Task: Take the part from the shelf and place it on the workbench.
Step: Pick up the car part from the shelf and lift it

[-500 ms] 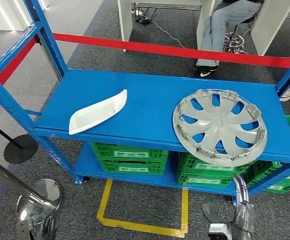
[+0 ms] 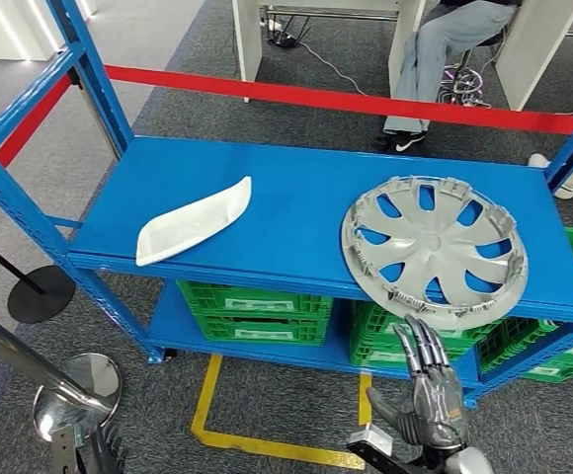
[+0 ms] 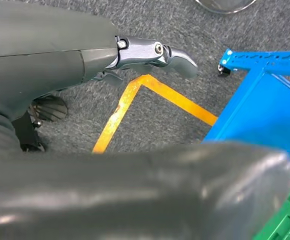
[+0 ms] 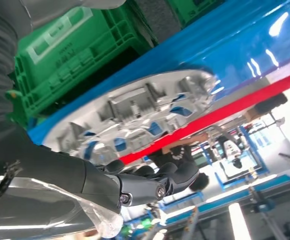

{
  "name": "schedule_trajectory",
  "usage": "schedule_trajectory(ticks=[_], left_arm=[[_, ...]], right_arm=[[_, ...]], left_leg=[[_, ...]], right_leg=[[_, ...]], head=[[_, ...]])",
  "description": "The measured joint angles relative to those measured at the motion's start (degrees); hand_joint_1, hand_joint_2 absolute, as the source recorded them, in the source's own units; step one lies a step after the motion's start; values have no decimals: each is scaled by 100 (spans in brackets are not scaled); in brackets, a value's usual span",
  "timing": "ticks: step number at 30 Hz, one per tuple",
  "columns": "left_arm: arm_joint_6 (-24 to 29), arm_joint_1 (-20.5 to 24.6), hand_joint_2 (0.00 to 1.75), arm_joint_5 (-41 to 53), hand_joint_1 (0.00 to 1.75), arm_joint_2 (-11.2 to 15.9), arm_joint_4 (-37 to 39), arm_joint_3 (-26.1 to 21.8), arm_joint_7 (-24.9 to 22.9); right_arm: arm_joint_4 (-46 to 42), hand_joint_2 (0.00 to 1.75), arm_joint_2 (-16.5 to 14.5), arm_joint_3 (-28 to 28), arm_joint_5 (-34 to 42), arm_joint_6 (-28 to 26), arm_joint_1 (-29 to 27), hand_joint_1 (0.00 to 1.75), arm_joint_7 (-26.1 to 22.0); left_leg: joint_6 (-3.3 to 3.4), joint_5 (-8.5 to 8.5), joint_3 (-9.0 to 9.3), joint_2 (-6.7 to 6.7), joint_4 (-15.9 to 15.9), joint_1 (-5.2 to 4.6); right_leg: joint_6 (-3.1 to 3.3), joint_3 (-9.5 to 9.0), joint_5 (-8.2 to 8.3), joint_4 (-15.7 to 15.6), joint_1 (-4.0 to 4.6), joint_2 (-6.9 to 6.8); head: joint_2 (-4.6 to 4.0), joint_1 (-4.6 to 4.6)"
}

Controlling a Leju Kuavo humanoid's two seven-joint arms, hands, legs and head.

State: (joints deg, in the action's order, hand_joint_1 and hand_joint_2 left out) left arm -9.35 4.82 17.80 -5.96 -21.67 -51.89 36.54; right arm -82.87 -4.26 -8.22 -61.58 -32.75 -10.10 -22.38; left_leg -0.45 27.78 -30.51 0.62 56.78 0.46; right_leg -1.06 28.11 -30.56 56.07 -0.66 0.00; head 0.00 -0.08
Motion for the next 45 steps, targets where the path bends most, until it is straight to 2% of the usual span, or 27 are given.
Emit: schedule_trajectory(ticks=[13,34,38,45], left_arm=[[2,178,0,262,0,-19,214,19,-4],[9,453,0,707,0,-127,456,311,-35],[11,472,0,751,0,-138,485,351,-35],[11,486,0,751,0,-145,512,383,-35]], right_arm=[[831,175,687,-1411,-1026,-235,1067,0,1613],[2978,175,1647,-3324,-2631,-605,2964,0,3898],[3198,175,1734,-3514,-2807,-649,3135,0,4147],[3394,175,1794,-3669,-2833,-667,3236,0,4189]], left_leg=[[0,-2,0,0,0,0],[4,-5,0,-1,7,0],[4,-5,0,-1,7,0],[4,-5,0,-1,7,0]], right_leg=[[1,1,2,1,0,0],[-1,2,8,2,0,0],[-1,2,8,2,0,1],[-1,3,8,2,0,1]], head=[[0,1],[-1,1],[0,1],[0,1]])
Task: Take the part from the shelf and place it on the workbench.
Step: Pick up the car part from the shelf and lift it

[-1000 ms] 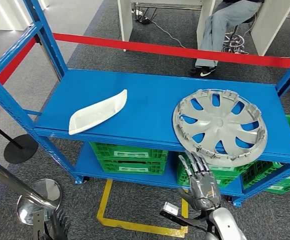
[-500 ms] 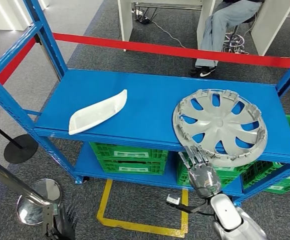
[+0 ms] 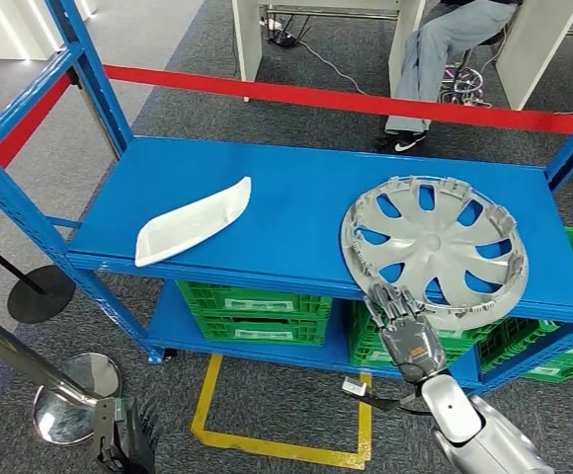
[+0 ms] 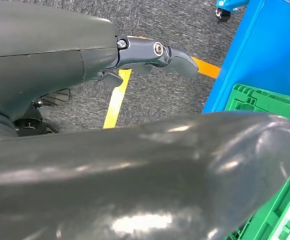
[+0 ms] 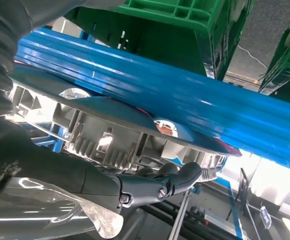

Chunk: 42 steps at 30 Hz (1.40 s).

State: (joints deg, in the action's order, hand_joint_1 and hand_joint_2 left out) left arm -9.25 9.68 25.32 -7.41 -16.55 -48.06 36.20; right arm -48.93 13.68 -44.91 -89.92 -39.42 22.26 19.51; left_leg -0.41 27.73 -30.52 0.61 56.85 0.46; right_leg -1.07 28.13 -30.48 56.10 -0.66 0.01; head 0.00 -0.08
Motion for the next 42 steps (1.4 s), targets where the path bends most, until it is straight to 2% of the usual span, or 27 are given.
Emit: schedule_trajectory(ticks=[33,35,37,39,40,42], left_arm=[[14,2,0,29,0,-1,24,19,4],[65,-12,0,117,0,-8,25,57,32],[123,-52,0,189,0,-14,24,115,65],[146,-65,0,209,0,-26,24,157,80],[150,-62,0,213,0,-37,25,177,84],[153,-78,0,216,0,-56,25,207,90]], right_arm=[[96,175,23,-111,55,-40,51,0,-59],[-475,175,8,149,402,-45,-255,0,-628],[-1420,175,-88,823,864,-65,-687,0,-1982],[-2062,175,-272,1734,1104,-83,-957,0,-3322],[-2301,175,-351,2185,1159,-84,-1063,0,-3652],[-2733,175,-432,2897,1214,-83,-1237,0,-3751]], left_leg=[[0,-1,3,-2,2,0],[0,-1,1,-28,3,2],[0,-1,-7,-48,4,3],[2,-3,-11,-56,4,3],[3,-4,-12,-72,4,3],[6,-6,-13,-100,5,3]], right_leg=[[-1,-2,1,0,0,-2],[-1,-9,-1,0,2,-24],[-1,-6,-3,2,3,-31],[-1,5,-6,1,0,-41],[-2,8,-12,1,0,-65],[-5,-3,-22,0,0,-99]], head=[[0,2],[0,-4],[0,1],[0,24],[0,28],[0,27]])
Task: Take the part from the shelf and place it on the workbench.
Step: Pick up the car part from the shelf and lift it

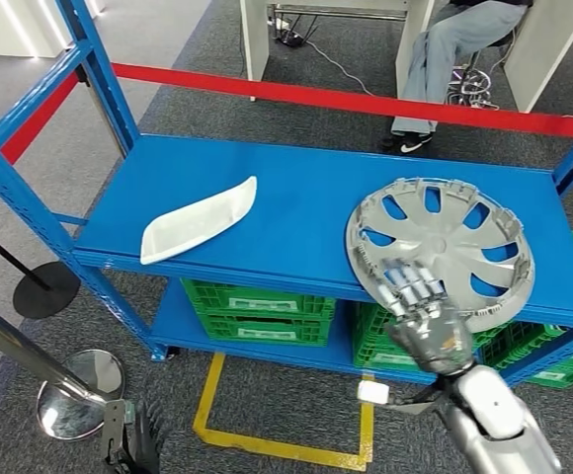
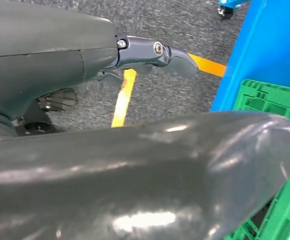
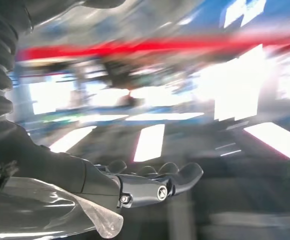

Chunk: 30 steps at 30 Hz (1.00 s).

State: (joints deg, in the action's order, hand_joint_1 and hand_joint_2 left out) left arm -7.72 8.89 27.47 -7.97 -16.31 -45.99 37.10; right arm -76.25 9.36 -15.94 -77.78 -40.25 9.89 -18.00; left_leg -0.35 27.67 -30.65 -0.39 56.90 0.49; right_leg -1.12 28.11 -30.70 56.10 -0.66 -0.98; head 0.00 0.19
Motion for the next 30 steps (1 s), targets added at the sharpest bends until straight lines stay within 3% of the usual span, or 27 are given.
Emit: schedule_trajectory(ticks=[2,8,15,18,24,30], left_arm=[[8,-23,0,-3,0,-1,0,18,3],[20,-16,0,-19,0,-8,0,80,11],[31,-16,0,-24,0,-8,0,95,13],[31,-13,0,-53,0,-8,0,109,13],[30,-10,0,-140,0,-1,0,143,11],[14,-19,0,-216,0,15,0,181,1]], right_arm=[[-336,175,-92,512,28,2,-119,0,-10],[-878,175,-550,1469,137,5,-387,0,-642],[-1084,175,-739,1888,99,8,-475,0,-661],[-1018,175,-750,1895,-7,17,-481,0,-437],[-332,175,-271,1316,166,380,-459,0,457],[-68,175,333,606,613,1236,-489,0,598]], left_leg=[[0,0,0,9,0,-2],[1,-2,4,23,3,-2],[1,-2,4,26,3,-2],[1,-3,4,25,3,-2],[1,-2,3,25,3,-3],[2,-2,3,24,5,-4]], right_leg=[[-2,-13,2,1,0,16],[-3,-12,8,2,0,29],[-3,-11,8,2,0,37],[-3,-11,8,2,1,35],[-5,-13,9,2,0,34],[-6,-11,10,1,-1,33]], head=[[0,1],[0,3],[-1,3],[0,4],[0,3],[0,3]])
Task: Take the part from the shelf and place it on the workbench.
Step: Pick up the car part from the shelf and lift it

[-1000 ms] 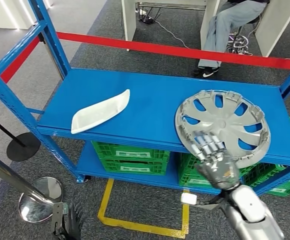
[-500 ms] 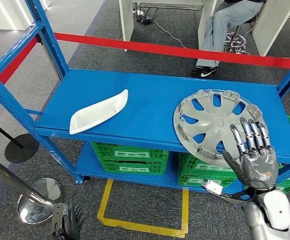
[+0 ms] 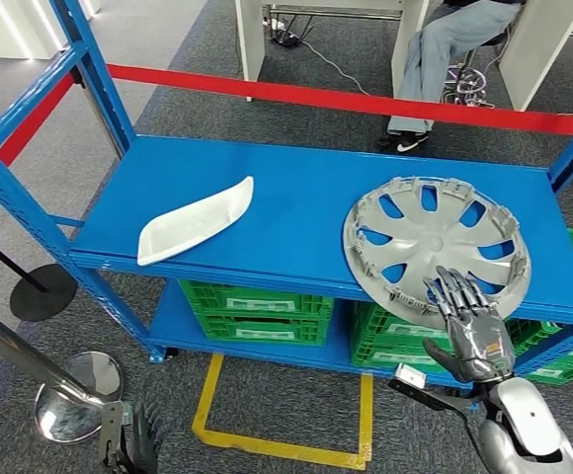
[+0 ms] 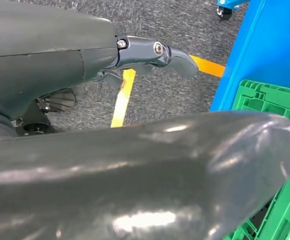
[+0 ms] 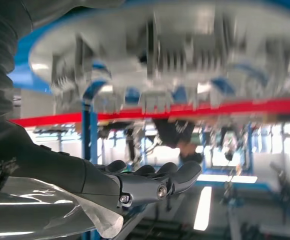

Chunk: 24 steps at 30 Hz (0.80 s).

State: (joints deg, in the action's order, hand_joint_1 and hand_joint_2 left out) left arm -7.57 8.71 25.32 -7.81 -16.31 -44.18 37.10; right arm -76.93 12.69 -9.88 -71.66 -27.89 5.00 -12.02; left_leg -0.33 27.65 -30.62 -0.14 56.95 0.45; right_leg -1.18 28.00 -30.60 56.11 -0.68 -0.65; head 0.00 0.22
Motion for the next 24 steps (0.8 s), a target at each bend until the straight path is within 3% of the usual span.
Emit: schedule_trajectory(ticks=[12,24], left_arm=[[-3,-15,0,-67,0,30,0,5,-3],[34,22,0,-14,0,27,0,111,-73]], right_arm=[[-310,175,642,-507,257,521,-288,0,-14],[-90,175,440,-798,217,648,464,0,537]], left_leg=[[0,0,-1,0,-1,1],[8,-8,1,1,-1,1]], right_leg=[[0,1,0,0,1,2],[4,-2,7,1,1,-1]], head=[[0,1],[0,1]])
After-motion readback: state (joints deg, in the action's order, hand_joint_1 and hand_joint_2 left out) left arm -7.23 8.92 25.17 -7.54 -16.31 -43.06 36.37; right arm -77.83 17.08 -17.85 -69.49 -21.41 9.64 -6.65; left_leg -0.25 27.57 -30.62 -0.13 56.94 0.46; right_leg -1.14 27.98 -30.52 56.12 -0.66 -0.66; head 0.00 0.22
